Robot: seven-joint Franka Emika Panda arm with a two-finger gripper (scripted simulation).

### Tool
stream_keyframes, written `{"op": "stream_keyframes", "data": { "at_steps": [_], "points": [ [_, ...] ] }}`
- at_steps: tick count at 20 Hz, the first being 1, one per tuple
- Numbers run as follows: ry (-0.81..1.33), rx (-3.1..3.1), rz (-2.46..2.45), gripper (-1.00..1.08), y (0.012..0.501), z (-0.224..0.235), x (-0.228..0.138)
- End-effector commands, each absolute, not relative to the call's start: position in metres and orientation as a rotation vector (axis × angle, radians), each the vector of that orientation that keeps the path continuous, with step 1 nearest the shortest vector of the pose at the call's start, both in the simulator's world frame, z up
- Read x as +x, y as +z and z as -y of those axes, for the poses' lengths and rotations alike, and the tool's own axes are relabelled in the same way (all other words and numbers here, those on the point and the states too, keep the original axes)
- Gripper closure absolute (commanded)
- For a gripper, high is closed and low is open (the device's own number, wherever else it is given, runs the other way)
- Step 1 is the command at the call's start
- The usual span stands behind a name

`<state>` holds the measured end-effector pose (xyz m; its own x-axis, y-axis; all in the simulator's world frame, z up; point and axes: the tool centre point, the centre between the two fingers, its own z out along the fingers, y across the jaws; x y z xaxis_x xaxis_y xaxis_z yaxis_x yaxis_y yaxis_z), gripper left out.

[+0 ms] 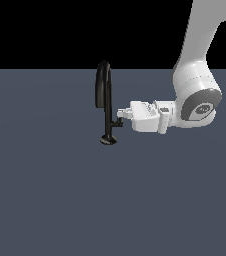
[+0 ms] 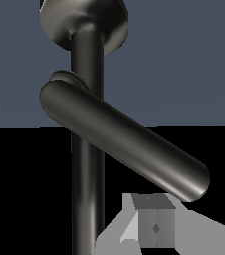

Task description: Turn on the faucet by rotating a designated handle.

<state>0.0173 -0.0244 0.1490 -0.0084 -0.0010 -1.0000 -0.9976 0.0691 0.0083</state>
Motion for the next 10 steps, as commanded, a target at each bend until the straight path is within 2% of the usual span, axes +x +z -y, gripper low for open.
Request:
{"op": "stream_keyframes", "data": {
  "at_steps": [1,10],
  "points": [
    [1.169,-1.152,-1.253,1.08,0.136,0.024,0.011],
    [1.185,-1.143,-1.264,1.08,0.084,0.023,-0.014]
  ]
}}
